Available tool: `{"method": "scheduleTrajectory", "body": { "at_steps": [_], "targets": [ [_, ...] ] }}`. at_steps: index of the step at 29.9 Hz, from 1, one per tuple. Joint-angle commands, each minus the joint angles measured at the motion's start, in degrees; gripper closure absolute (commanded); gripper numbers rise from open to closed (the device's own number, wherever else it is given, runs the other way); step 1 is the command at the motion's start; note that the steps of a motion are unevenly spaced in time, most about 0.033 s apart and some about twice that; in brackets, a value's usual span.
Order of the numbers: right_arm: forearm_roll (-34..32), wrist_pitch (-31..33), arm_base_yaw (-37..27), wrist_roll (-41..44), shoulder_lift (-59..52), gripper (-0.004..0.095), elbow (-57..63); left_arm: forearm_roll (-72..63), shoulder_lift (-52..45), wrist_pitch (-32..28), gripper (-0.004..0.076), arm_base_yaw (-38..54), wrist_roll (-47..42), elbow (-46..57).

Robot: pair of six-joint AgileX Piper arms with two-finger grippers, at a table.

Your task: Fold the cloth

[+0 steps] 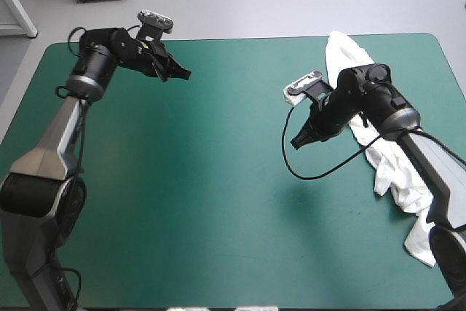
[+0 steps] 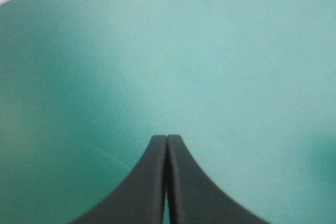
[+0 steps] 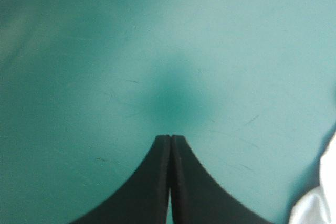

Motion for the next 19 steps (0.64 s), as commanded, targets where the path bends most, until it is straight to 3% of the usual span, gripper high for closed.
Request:
{"method": "scheduleTrajectory", "body": {
  "at_steps": [1,8,12,15,19],
  "targets": [
    [-1.37,1.56,-0.05,0.63,-6.46,0.0925,-3.84,-0.66,-10.04,0.23,0.0733,-0.01,0.09,-1.93],
    [-12.20,3.95,-0.05,6.73,-17.35,0.0924,-0.44,0.92,-20.03,3.97,0.0732,-0.01,-0.43,-1.93],
    [-14.10,4.93,-0.05,8.35,-23.50,0.0891,3.50,0.92,-23.88,5.90,0.0700,-0.01,-0.43,-1.83],
    [-14.42,4.93,-0.05,9.43,-26.89,0.0802,5.63,0.81,-25.57,7.31,0.0631,-0.01,-0.43,-1.83],
    [-17.13,4.93,-0.18,11.33,-29.51,0.0608,6.16,0.33,-27.04,8.14,0.0489,-0.01,-0.32,-1.83]
  ]
}}
